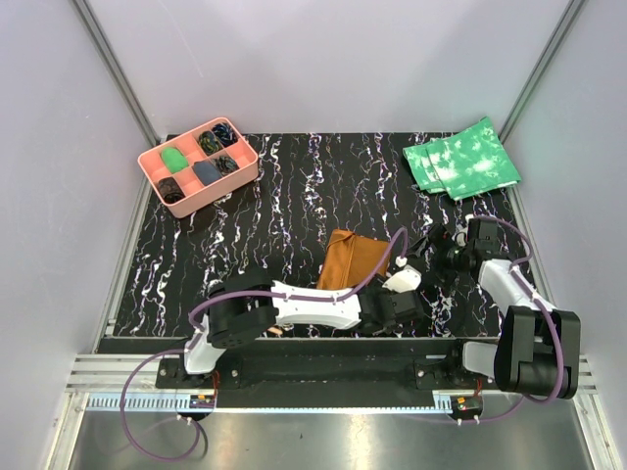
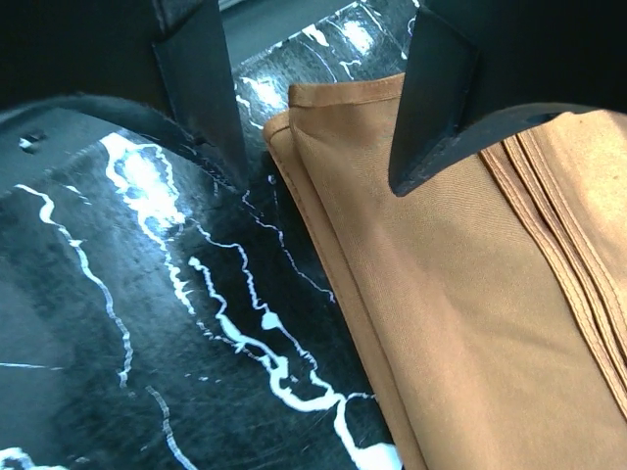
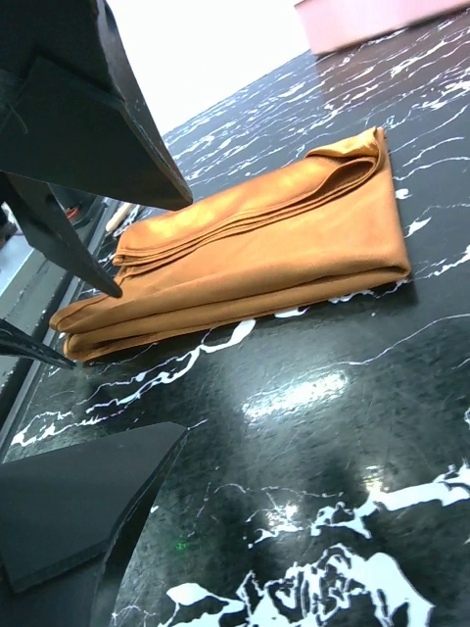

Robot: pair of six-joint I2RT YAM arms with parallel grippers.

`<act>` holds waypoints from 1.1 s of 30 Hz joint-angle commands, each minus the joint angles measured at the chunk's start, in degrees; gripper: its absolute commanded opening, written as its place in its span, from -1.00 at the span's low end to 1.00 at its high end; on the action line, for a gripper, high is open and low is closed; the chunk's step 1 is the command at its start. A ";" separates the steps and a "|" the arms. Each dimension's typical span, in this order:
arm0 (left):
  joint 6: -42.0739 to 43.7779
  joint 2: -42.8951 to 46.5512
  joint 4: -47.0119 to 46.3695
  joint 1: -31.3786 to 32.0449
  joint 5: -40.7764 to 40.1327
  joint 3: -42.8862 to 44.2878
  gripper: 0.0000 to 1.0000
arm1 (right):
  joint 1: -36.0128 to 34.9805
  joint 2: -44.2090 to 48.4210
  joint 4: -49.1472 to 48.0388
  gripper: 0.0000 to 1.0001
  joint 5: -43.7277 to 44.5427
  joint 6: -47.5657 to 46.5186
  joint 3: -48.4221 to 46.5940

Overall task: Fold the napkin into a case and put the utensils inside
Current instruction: Pick up the 2/3-rectangle-folded napkin at the center of the board.

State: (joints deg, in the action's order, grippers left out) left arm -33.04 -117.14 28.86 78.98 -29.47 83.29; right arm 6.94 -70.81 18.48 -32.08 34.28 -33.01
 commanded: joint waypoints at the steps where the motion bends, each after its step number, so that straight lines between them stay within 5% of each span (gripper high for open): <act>1: -2.56 -1.68 1.11 0.74 -3.22 1.79 0.19 | 0.36 -1.44 1.56 0.99 0.61 -1.50 -1.79; 8: -3.18 -1.25 1.46 0.82 -2.78 0.39 -0.19 | 0.36 -3.63 0.77 0.99 -0.52 -2.38 -1.88; 13: -1.77 0.94 1.55 0.39 -1.47 -0.05 -0.79 | 0.27 -9.52 0.24 1.00 -5.88 -5.72 -3.20; 16: -2.12 4.98 0.68 -1.72 2.83 -1.54 -0.92 | 0.27 -9.27 -3.09 1.00 -8.53 -4.93 -1.54; 23: -3.61 12.20 -3.11 -5.76 13.21 -6.29 -0.98 | -2.37 -10.66 -9.24 0.97 -10.99 -3.35 -0.38; 33: -3.35 15.19 -2.93 -7.17 15.85 -6.38 -1.00 | -8.43 -19.54 -22.08 0.68 -11.96 3.95 1.02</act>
State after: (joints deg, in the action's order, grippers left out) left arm -36.07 -105.32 27.77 72.03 -16.10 77.21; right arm -0.34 -87.37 3.88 -43.40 35.22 -32.95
